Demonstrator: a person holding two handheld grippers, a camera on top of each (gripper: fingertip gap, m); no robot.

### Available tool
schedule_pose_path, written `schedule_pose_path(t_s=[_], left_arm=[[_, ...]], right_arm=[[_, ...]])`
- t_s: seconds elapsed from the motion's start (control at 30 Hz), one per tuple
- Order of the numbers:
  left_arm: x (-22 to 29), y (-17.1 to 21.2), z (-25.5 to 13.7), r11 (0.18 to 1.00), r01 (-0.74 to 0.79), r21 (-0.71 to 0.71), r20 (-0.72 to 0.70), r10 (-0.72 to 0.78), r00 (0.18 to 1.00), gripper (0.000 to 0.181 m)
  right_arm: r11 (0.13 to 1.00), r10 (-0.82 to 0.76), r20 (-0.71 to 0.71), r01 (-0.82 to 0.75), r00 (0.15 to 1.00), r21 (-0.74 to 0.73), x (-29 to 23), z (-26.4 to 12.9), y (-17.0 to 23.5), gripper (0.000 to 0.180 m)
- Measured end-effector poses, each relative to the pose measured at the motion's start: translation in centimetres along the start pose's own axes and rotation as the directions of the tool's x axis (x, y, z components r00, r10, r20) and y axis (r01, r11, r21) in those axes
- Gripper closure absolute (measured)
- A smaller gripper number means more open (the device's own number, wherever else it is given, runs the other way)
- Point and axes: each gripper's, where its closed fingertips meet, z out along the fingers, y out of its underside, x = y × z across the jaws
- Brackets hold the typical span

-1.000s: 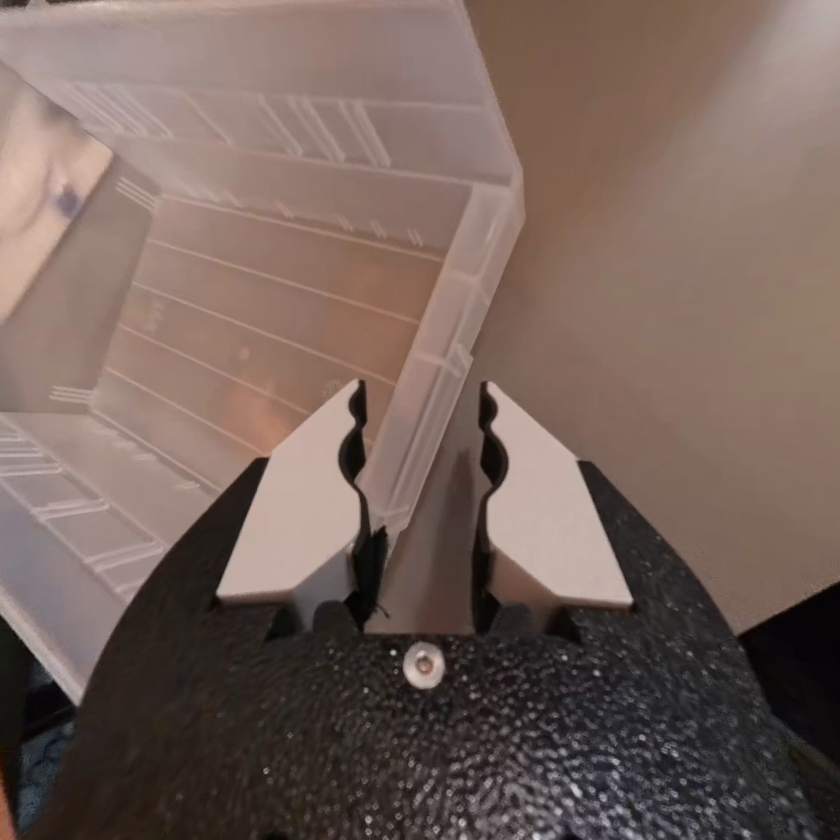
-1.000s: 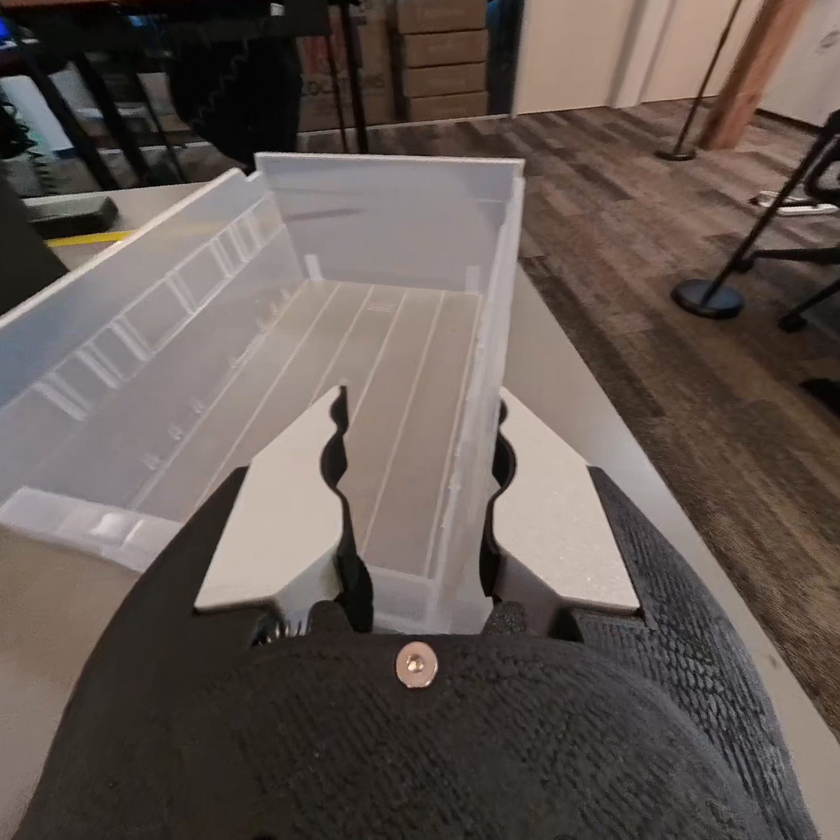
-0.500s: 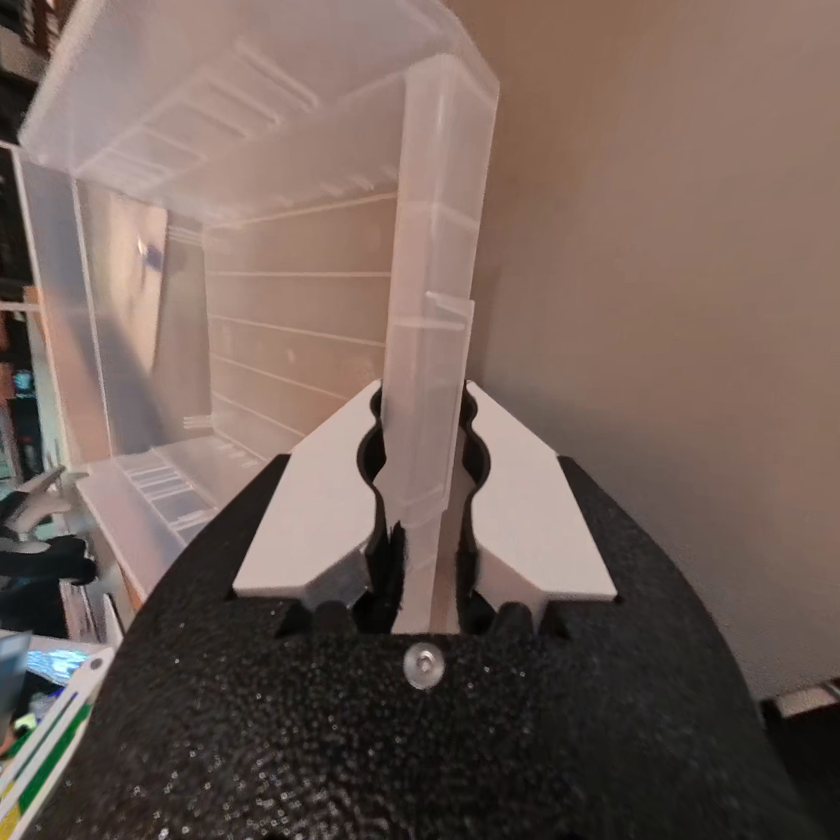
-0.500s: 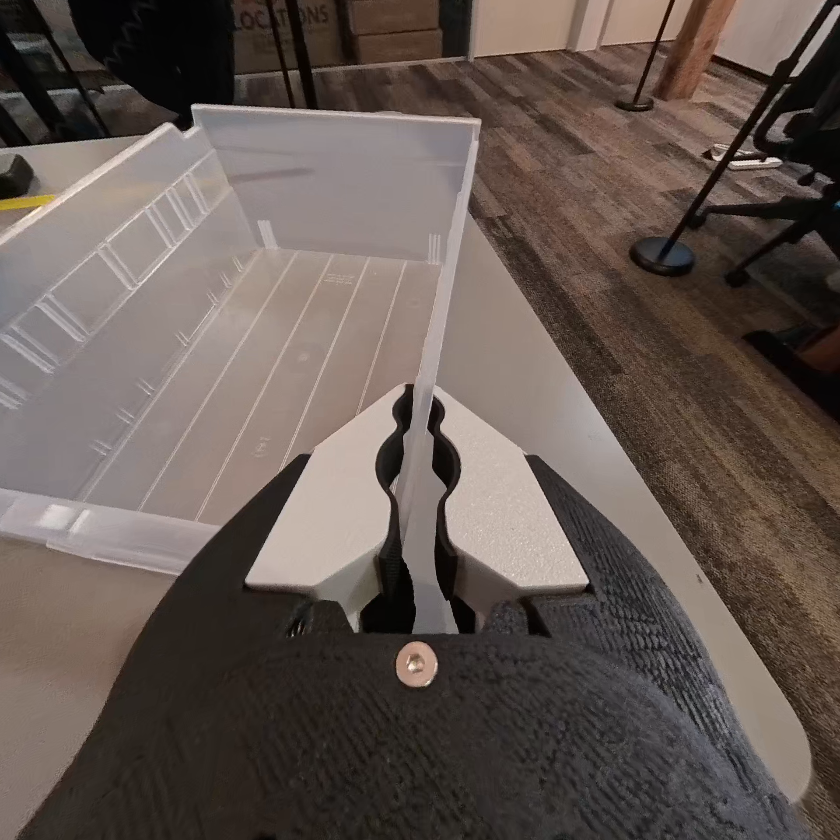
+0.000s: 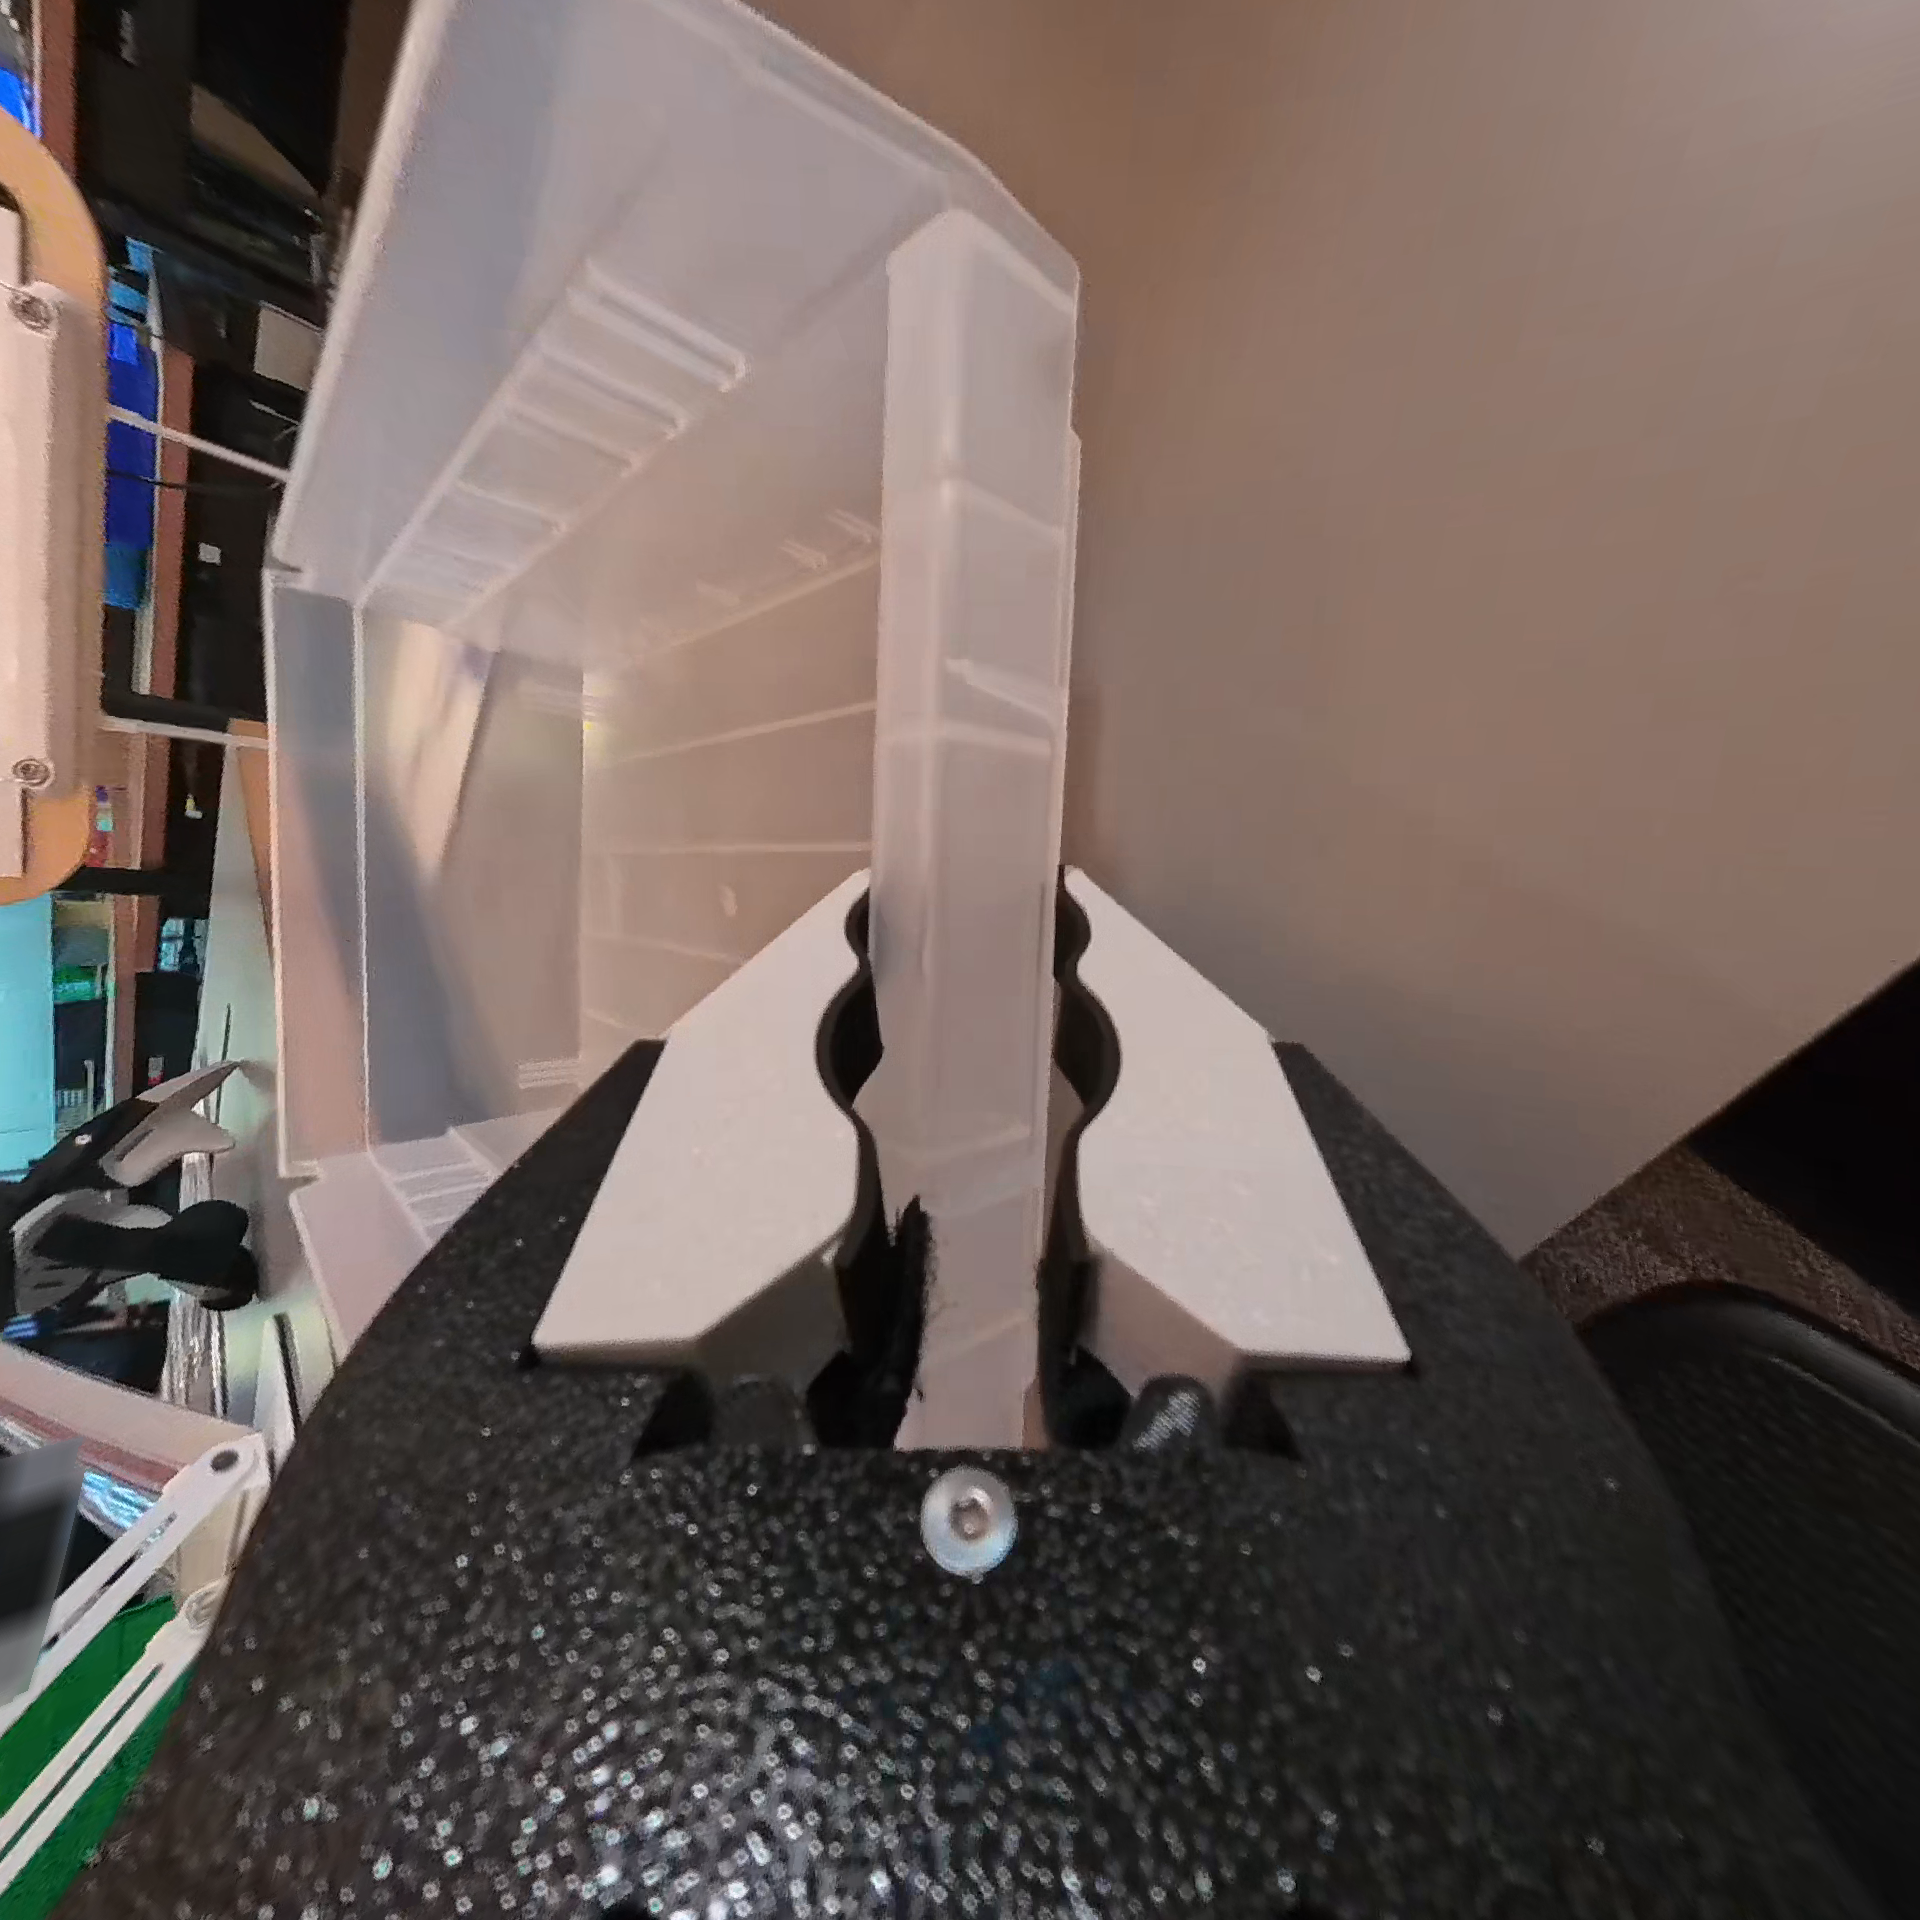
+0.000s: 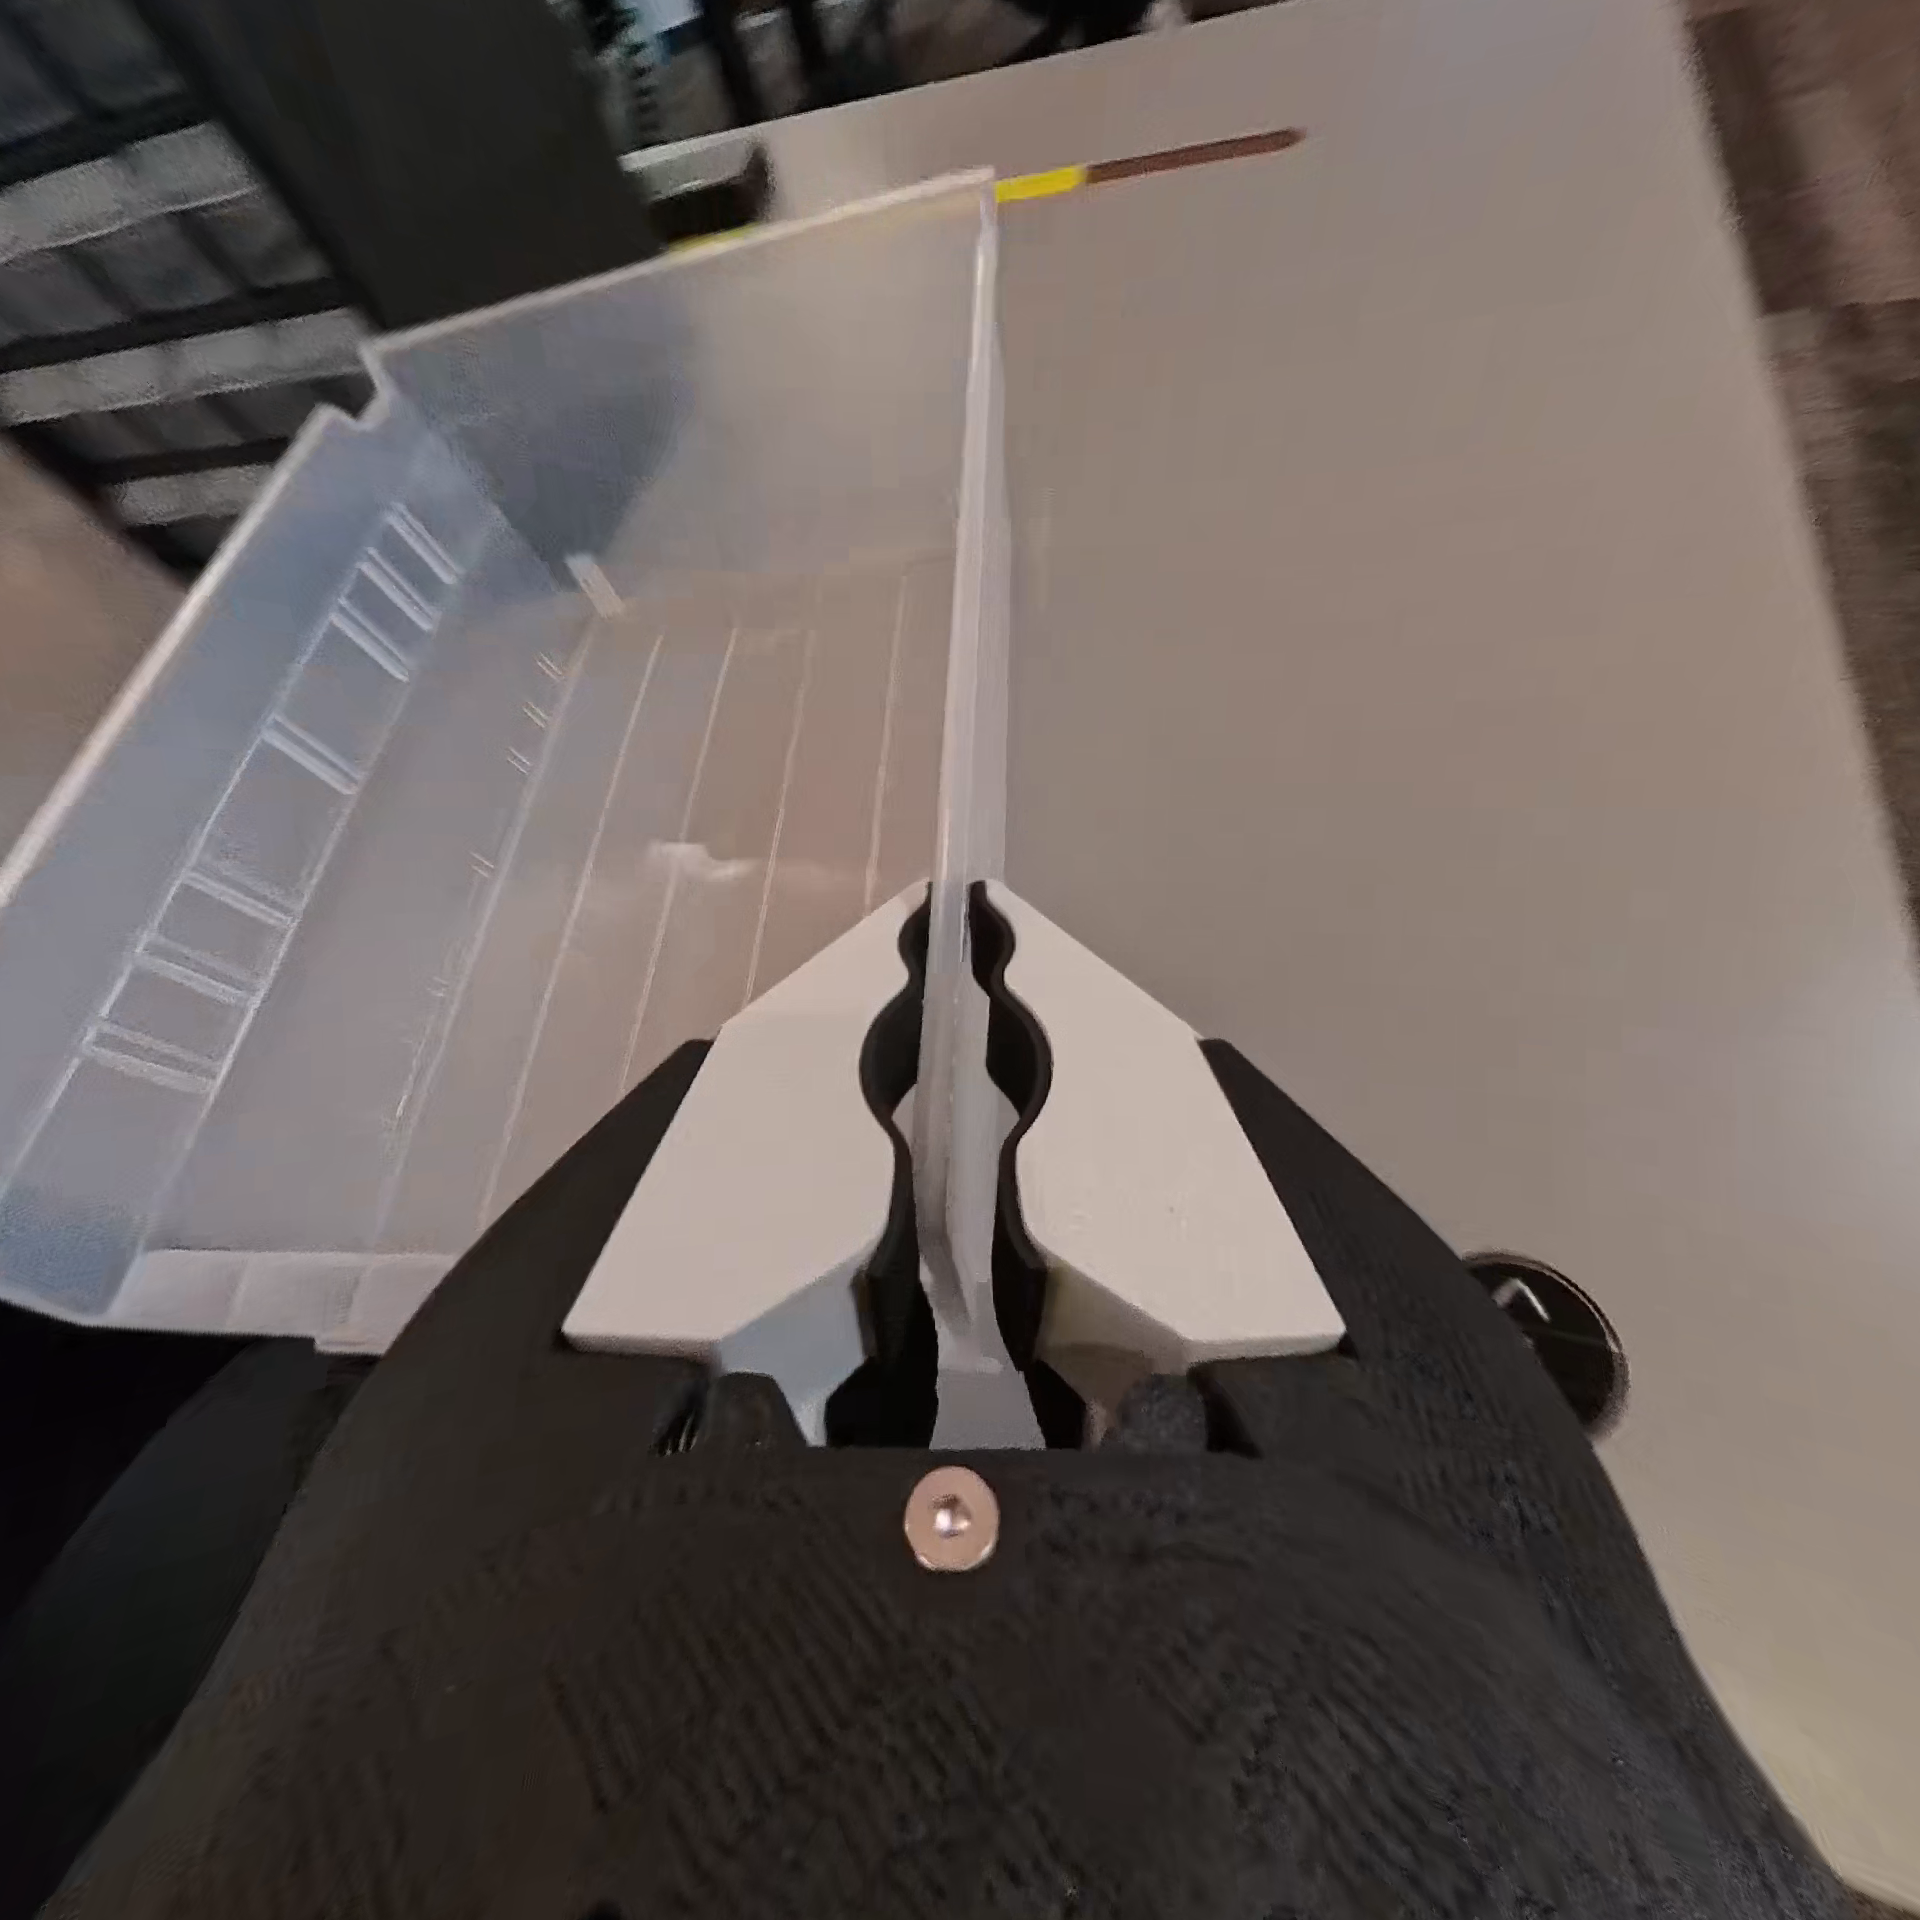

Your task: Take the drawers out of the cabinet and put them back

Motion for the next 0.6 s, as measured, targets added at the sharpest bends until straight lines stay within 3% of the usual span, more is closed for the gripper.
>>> schedule_pose_path(t_s=[0.1, 0.23, 0.6], left_arm=[[-0.1, -0.4, -0.4, 0.999, 0.026, 0.038, 0.019, -0.027, 0.999, 0.153], [-0.5, -0.6, -0.6, 0.996, 0.05, 0.072, 0.045, -0.053, 0.998, 0.153], [-1.8, -1.3, -2.0, 0.977, 0.117, 0.178, 0.105, -0.137, 0.985, 0.152]], right_arm=[[0.998, -0.045, 0.149, 0.052, 0.988, -0.047, -1.7, 0.4, 0.3, 0.176], [0.988, -0.102, 0.233, 0.125, 0.967, -0.086, -1.7, 1.7, -0.6, 0.176], [0.946, -0.055, 0.497, 0.205, 0.866, -0.252, -2.3, 2.6, -3.3, 0.176]])
